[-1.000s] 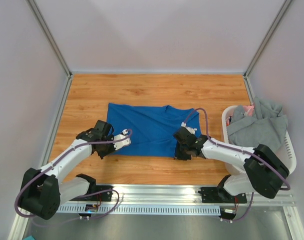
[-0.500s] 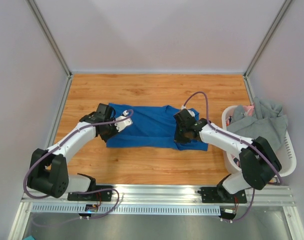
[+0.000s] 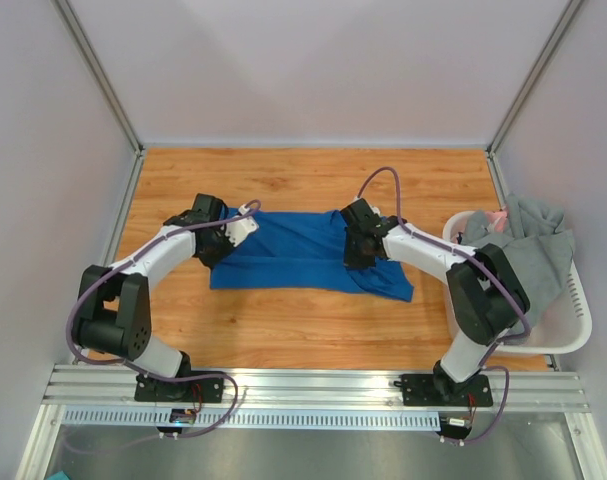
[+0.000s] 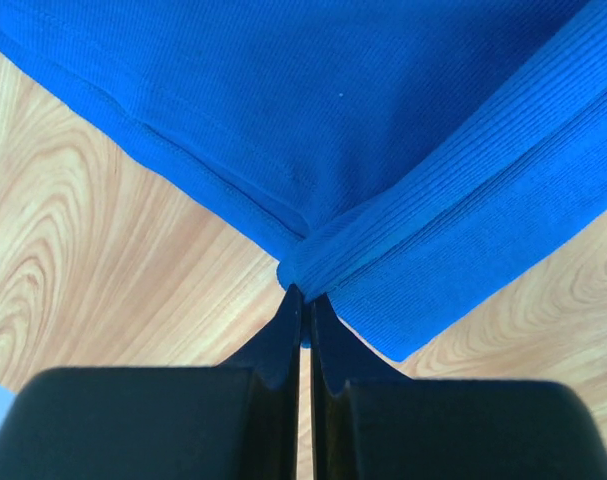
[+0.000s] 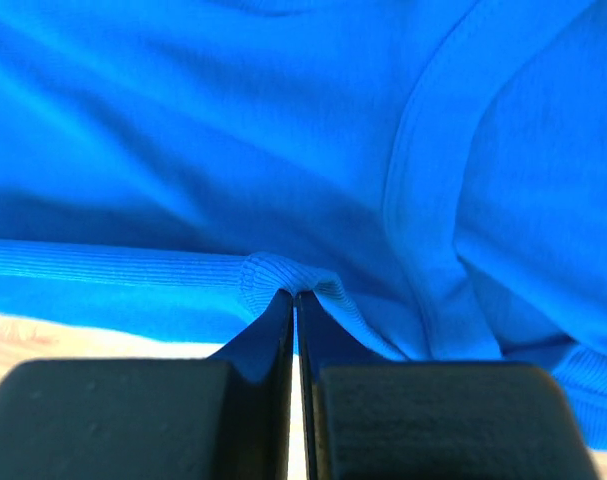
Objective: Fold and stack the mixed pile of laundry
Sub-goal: Fold the tank top.
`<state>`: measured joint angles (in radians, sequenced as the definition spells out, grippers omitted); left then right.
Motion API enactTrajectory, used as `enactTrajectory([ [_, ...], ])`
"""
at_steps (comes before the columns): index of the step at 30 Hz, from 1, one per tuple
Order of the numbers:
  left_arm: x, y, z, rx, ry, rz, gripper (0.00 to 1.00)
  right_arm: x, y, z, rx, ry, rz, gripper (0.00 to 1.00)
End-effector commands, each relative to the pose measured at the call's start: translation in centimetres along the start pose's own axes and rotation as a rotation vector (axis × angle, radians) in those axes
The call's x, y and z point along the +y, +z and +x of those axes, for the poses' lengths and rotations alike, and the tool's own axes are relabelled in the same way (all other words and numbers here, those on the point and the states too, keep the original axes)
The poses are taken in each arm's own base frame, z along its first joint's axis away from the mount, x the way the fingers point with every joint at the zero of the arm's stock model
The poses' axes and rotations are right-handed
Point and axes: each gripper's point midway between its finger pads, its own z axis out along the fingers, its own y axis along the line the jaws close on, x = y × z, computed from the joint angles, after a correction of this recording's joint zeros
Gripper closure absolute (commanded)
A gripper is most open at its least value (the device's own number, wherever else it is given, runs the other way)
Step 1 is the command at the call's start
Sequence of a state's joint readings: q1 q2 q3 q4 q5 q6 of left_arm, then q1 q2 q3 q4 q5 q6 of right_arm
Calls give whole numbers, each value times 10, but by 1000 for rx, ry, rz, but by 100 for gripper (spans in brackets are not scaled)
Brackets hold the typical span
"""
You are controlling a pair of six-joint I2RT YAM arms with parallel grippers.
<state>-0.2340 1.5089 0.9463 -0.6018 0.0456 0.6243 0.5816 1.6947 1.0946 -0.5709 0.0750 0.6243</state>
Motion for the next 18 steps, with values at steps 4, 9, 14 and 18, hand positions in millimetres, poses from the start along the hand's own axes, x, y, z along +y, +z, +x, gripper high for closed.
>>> enactTrajectory([
  [4, 18, 5, -13, -12, -27, -43, 100, 1, 4, -27, -29, -15, 2, 100],
  [9, 24, 9, -17, -11, -43, -57, 100, 4, 9, -30, -14, -35, 2, 100],
  [14, 31, 10, -20, -13, -60, -72, 100, 4, 14, -39, -13, -42, 17, 100],
  [18, 30, 16, -19, 0, -63, -62, 98, 3, 20, -41, 5, -43, 22, 87],
])
